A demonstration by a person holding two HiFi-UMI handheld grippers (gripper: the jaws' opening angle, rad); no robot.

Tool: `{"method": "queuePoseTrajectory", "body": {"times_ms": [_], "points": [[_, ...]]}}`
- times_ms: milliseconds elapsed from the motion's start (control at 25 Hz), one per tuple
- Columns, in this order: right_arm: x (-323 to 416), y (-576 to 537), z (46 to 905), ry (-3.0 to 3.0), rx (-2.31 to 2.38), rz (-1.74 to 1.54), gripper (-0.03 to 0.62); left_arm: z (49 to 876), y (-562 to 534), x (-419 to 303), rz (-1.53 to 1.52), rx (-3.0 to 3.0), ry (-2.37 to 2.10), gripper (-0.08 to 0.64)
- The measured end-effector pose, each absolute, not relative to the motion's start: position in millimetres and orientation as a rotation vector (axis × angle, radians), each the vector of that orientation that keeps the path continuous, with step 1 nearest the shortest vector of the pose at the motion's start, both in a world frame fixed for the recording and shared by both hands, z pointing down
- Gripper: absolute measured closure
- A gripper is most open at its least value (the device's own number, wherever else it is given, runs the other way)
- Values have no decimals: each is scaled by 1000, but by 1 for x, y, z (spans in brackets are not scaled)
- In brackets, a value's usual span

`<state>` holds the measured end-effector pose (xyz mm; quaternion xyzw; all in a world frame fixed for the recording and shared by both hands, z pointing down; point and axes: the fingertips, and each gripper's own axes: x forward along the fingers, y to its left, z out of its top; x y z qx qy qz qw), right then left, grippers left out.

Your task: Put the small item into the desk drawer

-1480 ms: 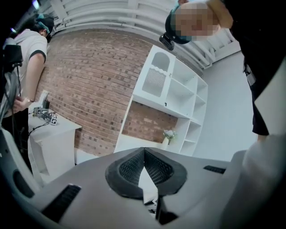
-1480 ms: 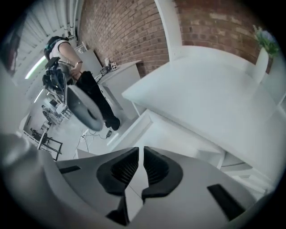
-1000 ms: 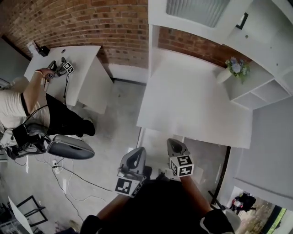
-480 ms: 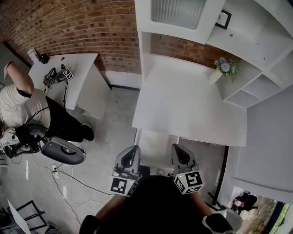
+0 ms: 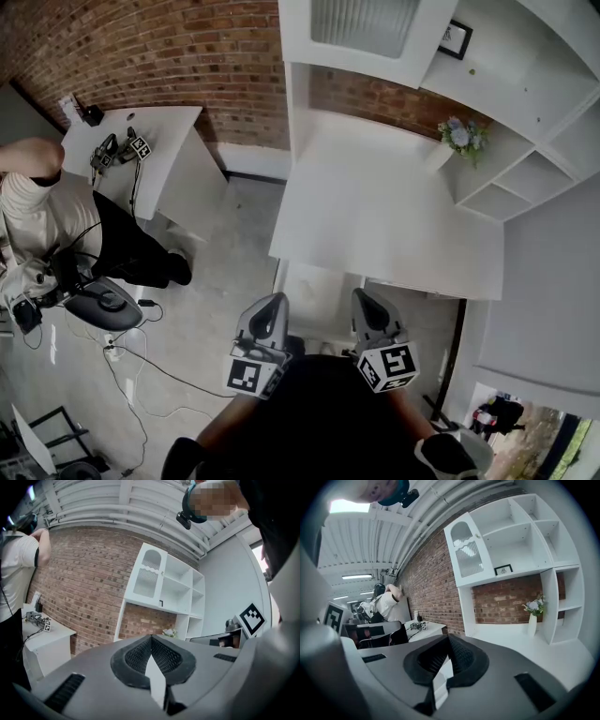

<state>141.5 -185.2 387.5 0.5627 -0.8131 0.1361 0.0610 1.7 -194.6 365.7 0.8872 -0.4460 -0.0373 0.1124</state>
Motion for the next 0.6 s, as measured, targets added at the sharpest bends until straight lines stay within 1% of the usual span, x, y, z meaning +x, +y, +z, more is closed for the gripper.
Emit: {"method": "queuePoseTrajectory", "body": {"times_ms": [600], "points": [[139,-187,390,-2469,1682,390,578,369,-197,0,-94,2589,-1323,535]]}}
